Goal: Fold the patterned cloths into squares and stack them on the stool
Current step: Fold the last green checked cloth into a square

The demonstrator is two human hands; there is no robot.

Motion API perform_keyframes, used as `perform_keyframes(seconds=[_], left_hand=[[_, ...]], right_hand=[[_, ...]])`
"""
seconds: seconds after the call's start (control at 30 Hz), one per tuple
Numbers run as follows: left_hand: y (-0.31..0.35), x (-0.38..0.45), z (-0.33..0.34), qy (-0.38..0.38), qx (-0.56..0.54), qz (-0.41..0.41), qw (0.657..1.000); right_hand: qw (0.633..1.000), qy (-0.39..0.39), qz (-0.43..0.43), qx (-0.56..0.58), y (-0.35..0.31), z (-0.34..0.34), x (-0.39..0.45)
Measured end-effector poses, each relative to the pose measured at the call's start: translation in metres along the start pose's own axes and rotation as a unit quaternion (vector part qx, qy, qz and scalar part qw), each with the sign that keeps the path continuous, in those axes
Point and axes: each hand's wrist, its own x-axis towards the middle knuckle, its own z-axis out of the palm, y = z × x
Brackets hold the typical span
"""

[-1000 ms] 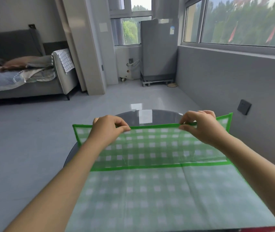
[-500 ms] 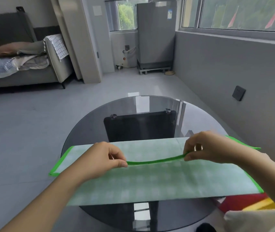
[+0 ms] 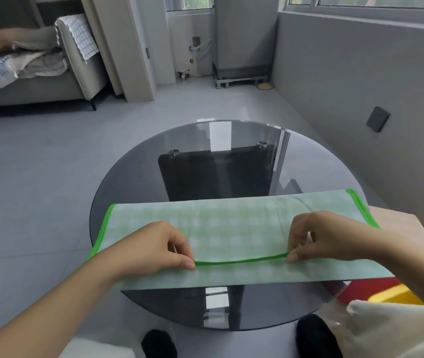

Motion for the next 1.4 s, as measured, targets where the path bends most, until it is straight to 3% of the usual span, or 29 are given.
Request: perform_keyframes(seconds=[0.23,0.47,0.77,0.9,1.0,1.2,1.4], left_hand=[[0.003,0.002,0.000,-0.011,0.013,0.006,1.000],[0.024,0.027,0.011,0.115,0.040,0.060,0.991],[0.029,0.072,0.036,0.195,0.146,0.133,0.961],[0.034,0.086,0.045,0.120,0.189,0.115,0.968],[0.032,0.090,0.052,0.076,0.238,0.100,0.963],[0.025,0.091,0.055,0.088,0.272,0.102,0.953],[0.023,0.090,0.055,0.084,0.273,0.099,0.953]], right_hand=[[0.999,-0.007,-0.017,0.029,-0.002,0.001,-0.001],[0.999,0.031,-0.032,0.014,-0.003,0.007,0.005],[0.992,0.121,-0.017,-0.036,-0.007,0.012,0.027],[0.980,0.179,-0.030,-0.076,-0.012,0.017,0.047],[0.984,0.158,-0.011,-0.087,-0.014,0.023,0.061],[0.982,0.134,0.007,-0.134,-0.001,0.046,0.066],[0.965,0.171,0.144,-0.135,0.043,0.036,0.040]])
